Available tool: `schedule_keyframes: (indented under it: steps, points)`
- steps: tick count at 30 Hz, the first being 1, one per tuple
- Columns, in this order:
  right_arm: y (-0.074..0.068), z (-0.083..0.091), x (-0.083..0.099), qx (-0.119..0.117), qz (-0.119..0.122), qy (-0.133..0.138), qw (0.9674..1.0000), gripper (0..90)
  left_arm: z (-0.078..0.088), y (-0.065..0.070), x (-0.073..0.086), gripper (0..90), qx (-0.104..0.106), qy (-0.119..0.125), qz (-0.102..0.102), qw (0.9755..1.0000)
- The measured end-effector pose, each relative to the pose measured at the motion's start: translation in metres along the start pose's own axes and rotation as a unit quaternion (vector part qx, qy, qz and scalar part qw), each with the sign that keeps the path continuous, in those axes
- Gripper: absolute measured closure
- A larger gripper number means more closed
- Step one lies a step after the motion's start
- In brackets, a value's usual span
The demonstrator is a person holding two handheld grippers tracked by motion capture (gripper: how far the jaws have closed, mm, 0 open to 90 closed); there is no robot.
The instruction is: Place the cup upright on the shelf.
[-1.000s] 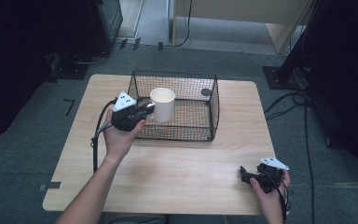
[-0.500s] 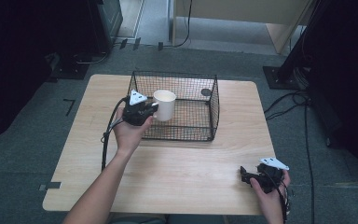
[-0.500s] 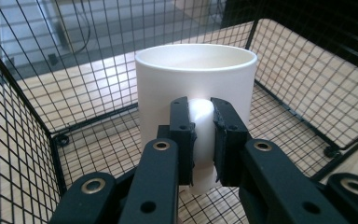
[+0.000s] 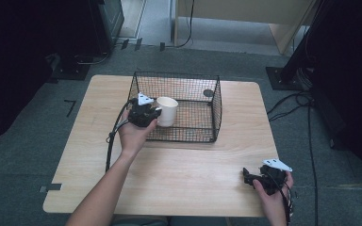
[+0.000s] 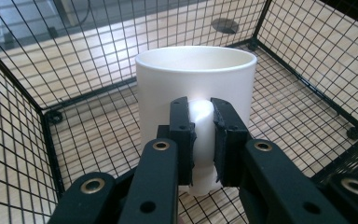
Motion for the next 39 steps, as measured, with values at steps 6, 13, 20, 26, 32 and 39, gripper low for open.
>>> schedule_keyframes:
  steps: [6, 13, 20, 26, 32, 39]
  points:
    - [0.0, 0.0, 0.0, 0.0, 0.0, 0.0, 1.0, 0.0, 0.0002, -0.0037, 0.0009, 80.5, 0.003, -0.009, 0.007, 0.9999]
    - [0.0, 0.0, 0.0, 0.0, 0.0, 0.0, 1.0, 0.0, -0.0015, -0.0058, 0.0016, 76.6, 0.01, -0.026, 0.018, 0.9994]
    - [-0.0001, 0.0, 0.0, 0.0, 0.0, 0.0, 1.0, 0.0, -0.0037, -0.0055, 0.003, 79.0, 0.002, -0.036, 0.015, 0.9992]
    - [0.0, 0.0, 0.0, 0.0, 0.0, 0.0, 1.0, 0.0, -0.0024, -0.0052, 0.0021, 76.4, 0.004, -0.031, 0.018, 0.9993]
    - [0.0, 0.0, 0.0, 0.0, 0.0, 0.0, 1.0, 0.0, -0.0028, -0.0053, 0.0024, 78.7, 0.003, -0.036, 0.016, 0.9992]
    - [0.0, 0.0, 0.0, 0.0, 0.0, 0.0, 1.0, 0.0, -0.004, -0.0043, 0.0028, 80.5, 0.001, -0.036, 0.014, 0.9993]
Point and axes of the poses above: each handheld gripper's, and its own axes: z roughly backward along the jaws, x roughly out of its underside, y roughly to its right, the point moved 1 cm from there along -z, roughly forward along the jaws, and after that the axes turned 12 degrees about z, right-handed, at the moved point
